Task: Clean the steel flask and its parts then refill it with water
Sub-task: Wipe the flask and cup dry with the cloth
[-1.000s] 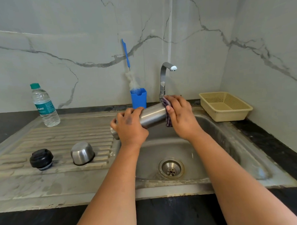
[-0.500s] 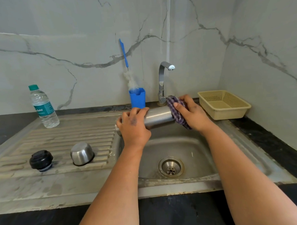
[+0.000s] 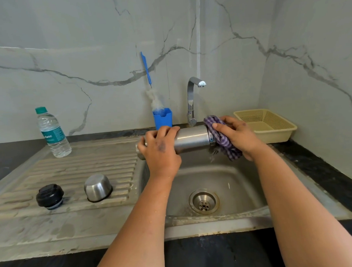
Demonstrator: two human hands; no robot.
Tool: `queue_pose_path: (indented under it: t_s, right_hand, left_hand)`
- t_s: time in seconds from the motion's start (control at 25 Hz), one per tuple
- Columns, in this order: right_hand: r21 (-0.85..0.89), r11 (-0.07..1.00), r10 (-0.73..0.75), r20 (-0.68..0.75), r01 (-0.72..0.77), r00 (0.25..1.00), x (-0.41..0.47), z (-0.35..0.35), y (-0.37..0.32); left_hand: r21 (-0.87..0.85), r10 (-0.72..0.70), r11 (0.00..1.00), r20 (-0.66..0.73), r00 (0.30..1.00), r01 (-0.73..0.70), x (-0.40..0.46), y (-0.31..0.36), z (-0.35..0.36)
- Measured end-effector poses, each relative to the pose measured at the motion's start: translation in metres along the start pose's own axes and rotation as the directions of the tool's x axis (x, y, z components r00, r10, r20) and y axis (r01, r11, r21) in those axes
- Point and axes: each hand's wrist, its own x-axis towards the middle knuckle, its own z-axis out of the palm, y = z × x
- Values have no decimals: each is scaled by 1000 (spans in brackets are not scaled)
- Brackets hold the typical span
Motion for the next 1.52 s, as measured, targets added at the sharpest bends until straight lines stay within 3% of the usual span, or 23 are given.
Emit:
queue_pose_path:
  t_s: [0.08,0.12,0.28,0.36,0.44,0.56,0.68,0.76,0.84,0.92,1.0,1.12,1.24,1.4,1.52]
  right_hand:
    - [58,975,211,48,-214,976,0,2,-1]
    - [69,972,219,75,-224,973,-1,2,0]
    - [203,977,-102,165,67,981,-8,-5,-7]
    - [185,978,-129,180,95,975,-8,-8,-6]
    - [100,992,-81,69,74,994,0,-4,0]
    - [137,978,158,-17,-155,987,6,4,8]
    - [517,802,328,39,-300,944,9,-10,12]
    - [755,608,271,92,-245,958,7,-18,14]
    - [840,506,162,129,-194,978,2,-16,11]
    - [789,591,92,137,-165,986,-1,-5,10]
    - [696,699,139,98,-168,985,-1,6,5]
    - [681,701,163,135,-212,977,-1,23,1]
    - [653,735,140,118,-183,983,-3,29,-2]
    - [497,859,88,95,-124,992,-8,39,-11]
    - [482,868,149,-19,-122,989,-5,43,-9]
  left_hand:
    - [61,45,997,-68,997,-41,-1,0,2]
    - [67,37,997,-57,998,-33,-2,-1,4]
    - [-86,-98,990,157,983,112,2,-6,2]
    - [-98,-94,988,248,964,121,1,-6,0]
    - [-50,-62,996,193,979,73,-1,-3,-2]
    - [19,-36,999,151,988,33,-3,-4,0]
    - [-193,-165,950,361,918,246,2,-10,2]
    - [-360,-163,868,448,879,344,3,-12,0]
    - [-426,-131,826,494,860,370,4,-10,-3]
    - [-420,-126,828,505,854,371,3,-7,-3]
    - [-388,-130,853,491,861,350,0,-3,-1]
    - [-358,-121,878,478,870,319,-3,1,3]
    - [-364,-168,853,488,856,375,-4,2,6]
    - [-319,-262,851,430,864,417,-2,2,5]
    - [-305,-161,898,444,881,317,-4,9,1]
